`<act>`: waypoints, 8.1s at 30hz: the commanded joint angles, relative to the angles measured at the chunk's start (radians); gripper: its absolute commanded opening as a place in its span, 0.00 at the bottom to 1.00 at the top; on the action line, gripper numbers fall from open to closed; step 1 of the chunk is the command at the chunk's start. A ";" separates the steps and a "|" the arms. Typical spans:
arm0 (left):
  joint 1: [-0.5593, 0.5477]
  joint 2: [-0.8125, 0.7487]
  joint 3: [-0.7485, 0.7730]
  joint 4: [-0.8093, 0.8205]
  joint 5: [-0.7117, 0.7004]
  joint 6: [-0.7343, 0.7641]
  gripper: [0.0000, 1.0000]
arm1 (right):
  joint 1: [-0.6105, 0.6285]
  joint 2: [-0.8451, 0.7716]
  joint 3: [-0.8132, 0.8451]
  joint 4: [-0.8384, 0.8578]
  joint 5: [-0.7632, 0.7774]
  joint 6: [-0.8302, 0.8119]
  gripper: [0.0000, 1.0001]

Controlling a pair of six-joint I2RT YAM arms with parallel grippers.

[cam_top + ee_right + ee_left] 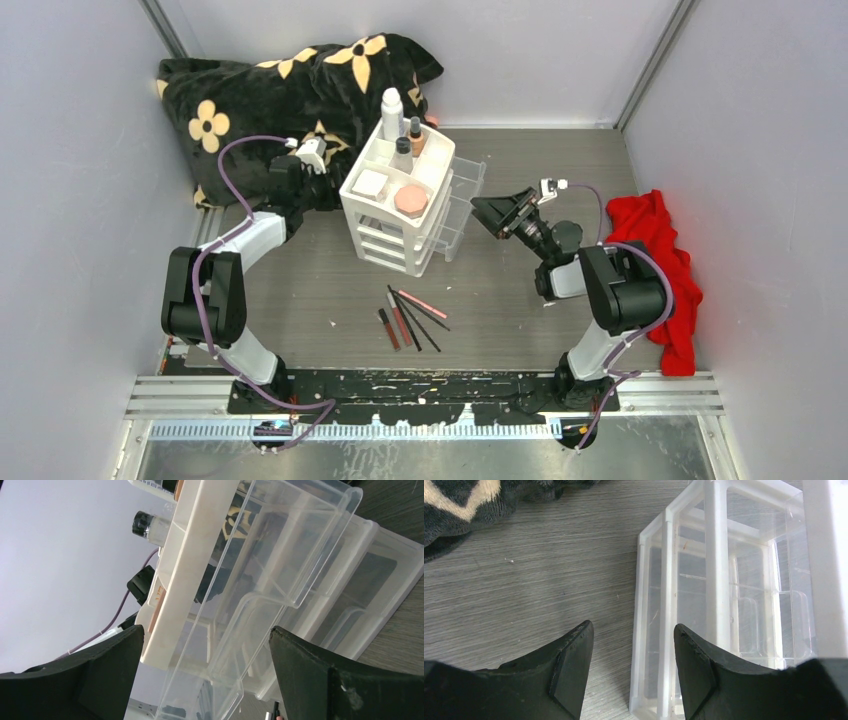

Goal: Organize the makeup
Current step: Open the drawer in the storage box, then pick up the lipstick at the center of the board.

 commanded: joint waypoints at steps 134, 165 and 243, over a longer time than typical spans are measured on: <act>-0.004 -0.137 -0.049 0.003 -0.047 -0.051 0.61 | -0.031 -1.032 0.645 -2.073 0.037 -1.140 1.00; -0.003 -0.198 -0.026 -0.075 -0.068 -0.015 0.61 | 0.795 -0.236 1.307 -2.112 0.916 -1.390 1.00; -0.003 -0.182 -0.058 -0.040 -0.055 -0.019 0.61 | 1.108 0.103 0.815 -1.870 0.799 -0.958 0.34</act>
